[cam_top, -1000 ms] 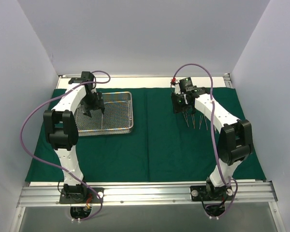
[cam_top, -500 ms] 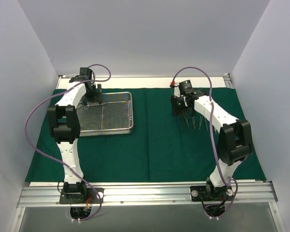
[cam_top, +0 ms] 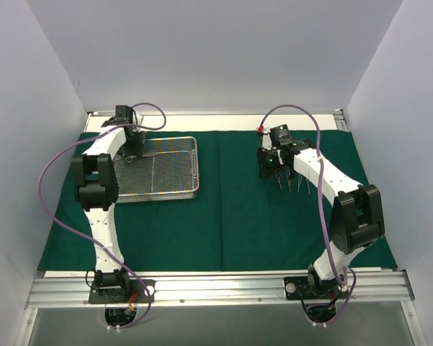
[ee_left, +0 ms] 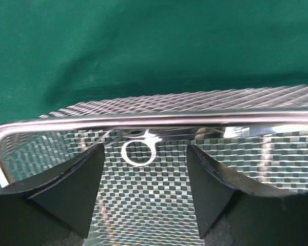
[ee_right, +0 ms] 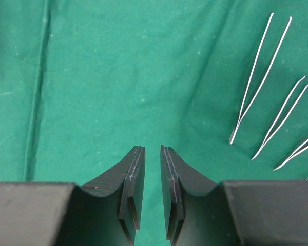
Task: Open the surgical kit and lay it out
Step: Pick up the medical item from the container.
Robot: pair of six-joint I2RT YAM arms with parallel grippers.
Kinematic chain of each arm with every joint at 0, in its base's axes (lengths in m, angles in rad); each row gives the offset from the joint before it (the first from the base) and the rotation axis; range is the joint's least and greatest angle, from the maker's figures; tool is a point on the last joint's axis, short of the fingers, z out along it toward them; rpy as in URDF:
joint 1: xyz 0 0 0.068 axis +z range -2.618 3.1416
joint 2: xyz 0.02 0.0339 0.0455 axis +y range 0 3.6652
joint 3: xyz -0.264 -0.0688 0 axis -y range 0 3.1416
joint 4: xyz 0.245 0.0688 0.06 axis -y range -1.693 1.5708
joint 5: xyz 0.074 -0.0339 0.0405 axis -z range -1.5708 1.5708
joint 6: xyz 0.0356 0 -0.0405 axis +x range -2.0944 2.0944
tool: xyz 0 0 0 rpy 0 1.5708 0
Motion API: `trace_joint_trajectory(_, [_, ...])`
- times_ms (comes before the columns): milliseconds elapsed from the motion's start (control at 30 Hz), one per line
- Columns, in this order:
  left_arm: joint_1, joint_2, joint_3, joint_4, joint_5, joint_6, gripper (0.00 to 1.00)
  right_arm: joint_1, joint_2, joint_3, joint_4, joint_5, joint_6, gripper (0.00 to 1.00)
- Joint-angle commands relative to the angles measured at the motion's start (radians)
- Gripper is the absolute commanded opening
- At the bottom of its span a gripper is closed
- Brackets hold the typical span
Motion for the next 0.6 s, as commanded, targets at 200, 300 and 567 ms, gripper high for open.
trace_joint_trajectory(200, [0.065,-0.088,-0.108,0.128,0.025,0.204,0.69,0.012,-0.109,-0.057,-0.004,-0.026,0.017,0.19])
trace_joint_trajectory(300, [0.073,-0.079,-0.113,0.128,0.044,0.218,0.69,0.015,-0.136,-0.077,-0.004,-0.024,0.028,0.18])
trace_joint_trajectory(567, [0.111,-0.003,-0.032,0.056,0.145,0.19,0.45,0.015,-0.169,-0.083,-0.038,-0.007,0.031,0.18])
